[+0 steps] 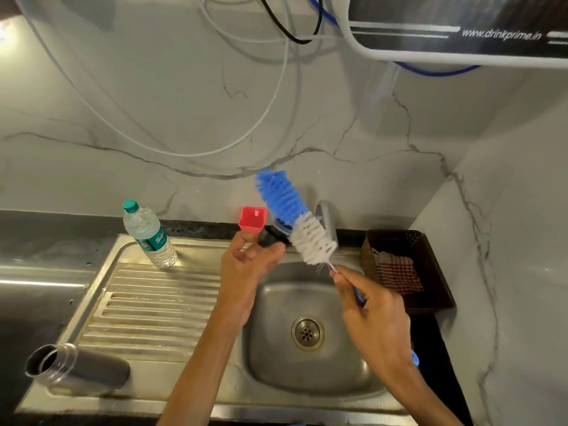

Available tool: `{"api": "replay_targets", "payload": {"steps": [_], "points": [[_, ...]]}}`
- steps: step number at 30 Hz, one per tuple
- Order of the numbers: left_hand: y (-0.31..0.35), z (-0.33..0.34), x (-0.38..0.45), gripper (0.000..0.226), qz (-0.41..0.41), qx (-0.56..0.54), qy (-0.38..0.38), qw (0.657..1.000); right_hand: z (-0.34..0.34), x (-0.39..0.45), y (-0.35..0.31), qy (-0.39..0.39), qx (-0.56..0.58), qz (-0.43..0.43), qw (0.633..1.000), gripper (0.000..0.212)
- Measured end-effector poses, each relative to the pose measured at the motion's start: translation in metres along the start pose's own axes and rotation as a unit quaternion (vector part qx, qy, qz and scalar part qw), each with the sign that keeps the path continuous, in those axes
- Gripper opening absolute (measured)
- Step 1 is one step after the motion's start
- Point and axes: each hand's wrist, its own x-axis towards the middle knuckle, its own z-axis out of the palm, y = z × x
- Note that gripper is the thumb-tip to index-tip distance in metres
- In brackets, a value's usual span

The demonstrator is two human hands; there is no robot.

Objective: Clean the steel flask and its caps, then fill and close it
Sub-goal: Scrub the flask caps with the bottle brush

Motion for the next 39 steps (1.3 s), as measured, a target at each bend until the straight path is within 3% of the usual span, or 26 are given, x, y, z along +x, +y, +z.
{"api": "replay_targets", "payload": {"steps": [3, 6, 8, 11, 13, 18, 22, 25, 31, 37, 39], "points": [[0.003, 0.007, -0.013, 0.039, 0.037, 0.127, -0.054, 0.990, -0.001, 0.007, -0.001, -0.003, 0.005, 0.004, 1.000, 0.029], [0.018, 0.003, -0.002, 0.035, 0.015, 0.065, 0.056, 0.996, -0.002, 0.000, -0.002, 0.005, -0.029, -0.016, 0.999, 0.028], [0.024, -0.008, 0.007, 0.037, 0.010, 0.090, 0.099, 0.991, -0.002, -0.007, -0.003, 0.021, -0.049, -0.038, 0.998, 0.024], [0.017, -0.012, -0.005, 0.043, 0.028, 0.242, -0.019, 0.970, 0.003, -0.004, -0.004, 0.023, -0.048, -0.035, 0.998, 0.024], [0.008, -0.010, -0.016, 0.048, 0.043, 0.281, -0.072, 0.956, 0.006, 0.000, -0.003, 0.020, -0.052, -0.031, 0.998, 0.026], [0.020, -0.022, -0.005, 0.039, 0.062, 0.206, 0.046, 0.976, 0.006, -0.009, -0.002, 0.013, -0.079, -0.047, 0.996, 0.026], [0.005, -0.020, -0.017, 0.047, 0.049, 0.326, -0.115, 0.937, 0.012, -0.005, -0.006, 0.018, -0.110, -0.049, 0.993, 0.023], [-0.018, -0.023, -0.025, 0.048, 0.051, 0.361, -0.156, 0.918, 0.018, 0.001, -0.011, 0.008, -0.107, -0.048, 0.993, 0.022], [-0.024, -0.080, -0.032, 0.050, 0.062, 0.326, 0.036, 0.943, 0.022, 0.011, -0.016, -0.007, -0.195, -0.065, 0.979, 0.014], [-0.048, -0.148, -0.063, 0.036, -0.029, 0.244, 0.113, 0.963, 0.036, 0.017, -0.022, -0.086, -0.186, -0.036, 0.978, 0.018], [-0.058, -0.169, -0.074, 0.044, -0.081, 0.201, 0.132, 0.967, 0.045, 0.016, -0.027, -0.114, -0.174, -0.022, 0.978, 0.019]]}}
